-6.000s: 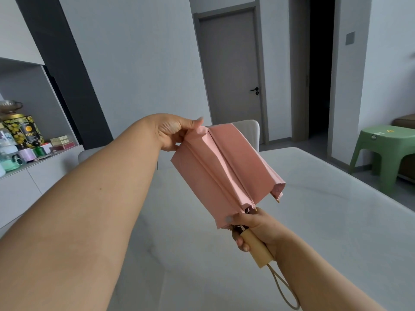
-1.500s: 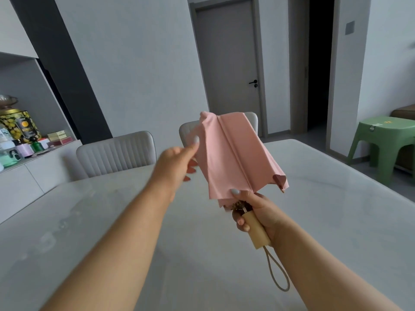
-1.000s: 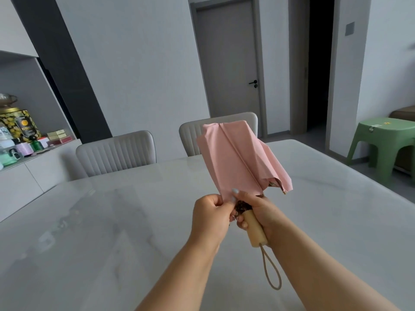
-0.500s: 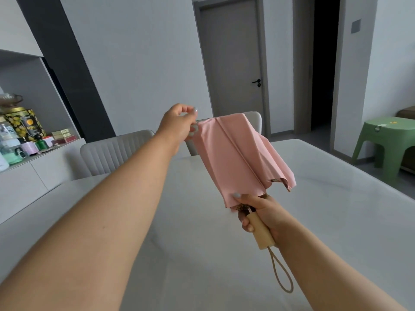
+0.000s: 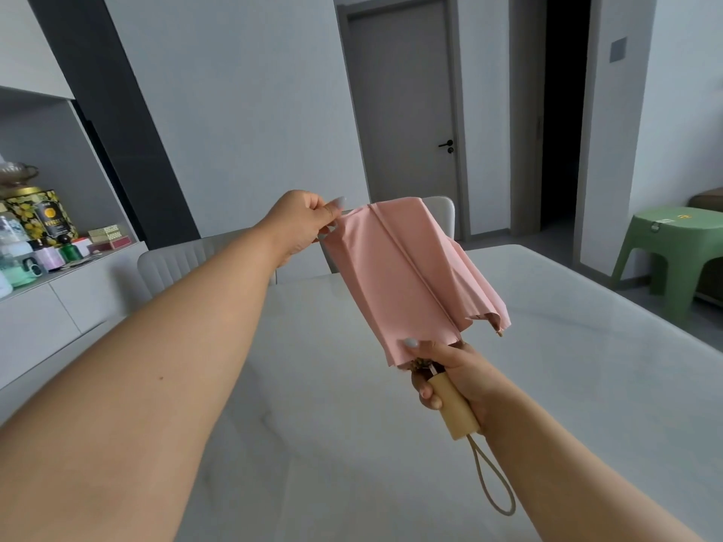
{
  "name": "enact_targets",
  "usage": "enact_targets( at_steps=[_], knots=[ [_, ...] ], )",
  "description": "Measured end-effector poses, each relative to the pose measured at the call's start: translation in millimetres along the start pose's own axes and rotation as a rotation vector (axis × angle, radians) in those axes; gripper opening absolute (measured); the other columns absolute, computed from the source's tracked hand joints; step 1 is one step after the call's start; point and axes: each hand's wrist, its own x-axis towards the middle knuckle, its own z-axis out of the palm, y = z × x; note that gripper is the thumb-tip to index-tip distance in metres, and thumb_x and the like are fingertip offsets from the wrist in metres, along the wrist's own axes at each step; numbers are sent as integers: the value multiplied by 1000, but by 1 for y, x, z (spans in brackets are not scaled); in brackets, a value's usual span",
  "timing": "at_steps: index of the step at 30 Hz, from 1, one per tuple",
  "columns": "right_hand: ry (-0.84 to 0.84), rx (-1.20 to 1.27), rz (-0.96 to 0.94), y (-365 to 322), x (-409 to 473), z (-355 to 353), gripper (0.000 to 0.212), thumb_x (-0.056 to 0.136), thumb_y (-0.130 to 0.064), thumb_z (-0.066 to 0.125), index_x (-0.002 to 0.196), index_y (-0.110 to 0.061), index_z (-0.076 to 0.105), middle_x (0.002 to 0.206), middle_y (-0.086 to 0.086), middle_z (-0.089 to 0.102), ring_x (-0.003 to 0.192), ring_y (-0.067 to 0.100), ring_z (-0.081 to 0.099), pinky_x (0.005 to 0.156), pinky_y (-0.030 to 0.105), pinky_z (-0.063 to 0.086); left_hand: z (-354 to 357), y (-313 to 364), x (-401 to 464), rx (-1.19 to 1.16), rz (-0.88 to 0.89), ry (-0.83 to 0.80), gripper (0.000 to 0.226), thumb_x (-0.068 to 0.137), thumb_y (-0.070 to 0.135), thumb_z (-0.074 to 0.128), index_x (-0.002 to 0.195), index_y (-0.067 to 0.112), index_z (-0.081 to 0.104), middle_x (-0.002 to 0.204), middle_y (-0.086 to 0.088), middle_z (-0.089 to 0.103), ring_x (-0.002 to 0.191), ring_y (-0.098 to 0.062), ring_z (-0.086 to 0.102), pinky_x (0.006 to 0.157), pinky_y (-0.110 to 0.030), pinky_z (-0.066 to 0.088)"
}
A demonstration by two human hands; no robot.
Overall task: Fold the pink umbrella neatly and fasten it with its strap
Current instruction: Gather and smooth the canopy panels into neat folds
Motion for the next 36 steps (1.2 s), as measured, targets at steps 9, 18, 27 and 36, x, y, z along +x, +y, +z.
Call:
enact_targets(
  at_steps=[9,18,27,36],
  knots=[
    [-35,-31,37,1,0,-2,23,80,-14,70,92,1,57,73,15,64,41,18,46,37,24,38,-13,0,7,62,60,10,29,101,31,49,81,12,58,85,-5,59,74,-12,52,81,-30,47],
    [-52,-53,50,6,1,-1,25,80,-15,71,93,2,57,74,14,64,41,19,46,37,24,39,-19,-6,-13,-9,19,-68,27,97,34,56,98,8,64,83,-1,61,72,-11,56,71,-26,49],
    [-117,-76,61,4,1,-1,27,79,-14,73,91,4,55,60,10,62,37,17,45,37,23,38,-18,-1,-8,-354,-234,-119,17,95,19,60,79,14,63,75,0,60,71,-14,56,63,-26,44],
    [-85,-44,43,4,1,-4,28,77,-14,73,91,3,55,64,11,63,38,18,46,36,22,38,-30,-3,-5,-122,-271,-261,13,84,18,64,72,19,61,70,3,59,64,-12,51,58,-26,34]
  ],
)
